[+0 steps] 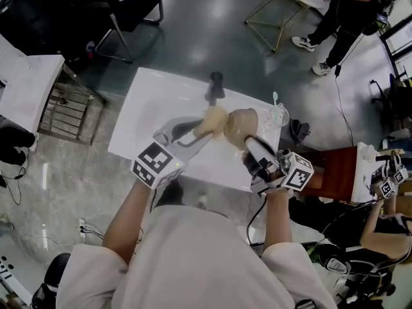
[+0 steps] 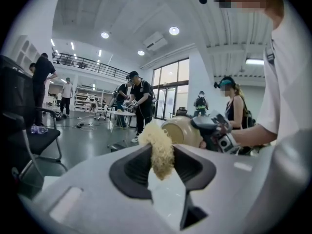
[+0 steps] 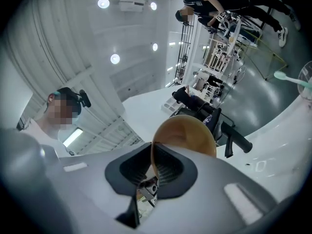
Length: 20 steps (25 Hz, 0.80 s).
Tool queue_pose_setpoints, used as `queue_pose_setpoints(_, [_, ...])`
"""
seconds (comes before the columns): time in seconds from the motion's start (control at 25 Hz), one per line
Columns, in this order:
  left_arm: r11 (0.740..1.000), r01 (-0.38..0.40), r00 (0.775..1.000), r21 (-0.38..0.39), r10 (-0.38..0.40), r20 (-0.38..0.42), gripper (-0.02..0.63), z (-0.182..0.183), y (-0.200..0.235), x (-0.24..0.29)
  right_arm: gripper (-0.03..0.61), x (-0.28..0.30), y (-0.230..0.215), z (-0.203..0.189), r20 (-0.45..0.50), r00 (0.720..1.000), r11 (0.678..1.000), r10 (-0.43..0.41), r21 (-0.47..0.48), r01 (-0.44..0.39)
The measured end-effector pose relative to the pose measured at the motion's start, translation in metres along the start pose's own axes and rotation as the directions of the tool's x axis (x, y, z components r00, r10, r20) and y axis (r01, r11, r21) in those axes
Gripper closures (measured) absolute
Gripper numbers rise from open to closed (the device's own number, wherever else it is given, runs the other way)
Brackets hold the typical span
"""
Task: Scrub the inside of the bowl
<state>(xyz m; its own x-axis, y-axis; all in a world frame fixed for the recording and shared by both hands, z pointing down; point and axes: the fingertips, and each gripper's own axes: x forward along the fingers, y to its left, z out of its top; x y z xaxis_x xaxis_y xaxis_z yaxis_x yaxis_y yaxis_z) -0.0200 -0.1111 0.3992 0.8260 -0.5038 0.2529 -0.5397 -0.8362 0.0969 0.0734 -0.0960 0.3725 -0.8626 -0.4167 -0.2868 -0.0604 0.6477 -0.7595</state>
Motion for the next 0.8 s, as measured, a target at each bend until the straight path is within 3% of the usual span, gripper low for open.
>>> queue_pose_setpoints(0.16, [0.998, 0.056, 0.998, -0.022, -0.056, -0.008, 0.488, -0.004, -0.012, 0.001, 0.552, -0.005, -0.011, 0.011, 0.047, 0.998, 0.999, -0.037, 0.014, 0.036])
queue_pose_setpoints(0.32, [0.993, 0.086, 0.995, -0.076, -0.082, 0.054, 0.488, 0.002, -0.016, -0.002, 0.555, -0.004, -0.024, 0.003, 0.03, 0.996, 0.996, -0.089, 0.021, 0.088])
queue_pose_setpoints(0.48, [0.993, 0.053, 0.996, -0.102, -0.046, 0.075, 0.489, 0.009, -0.005, 0.002, 0.554, -0.002, -0.025, -0.006, 0.0, 0.997, 0.996, -0.082, 0.028, 0.082])
queue_pose_setpoints(0.64, [0.997, -0.018, 1.0, -0.069, 0.018, 0.003, 0.489, -0.011, 0.006, 0.01, 0.551, 0.0, -0.015, -0.006, 0.014, 0.999, 0.999, -0.039, 0.019, 0.039])
queue_pose_setpoints(0.8, [0.995, 0.01, 1.0, -0.102, -0.009, 0.006, 0.491, -0.022, -0.006, 0.01, 0.551, -0.004, -0.02, -0.001, 0.031, 0.996, 0.996, -0.084, -0.005, 0.084])
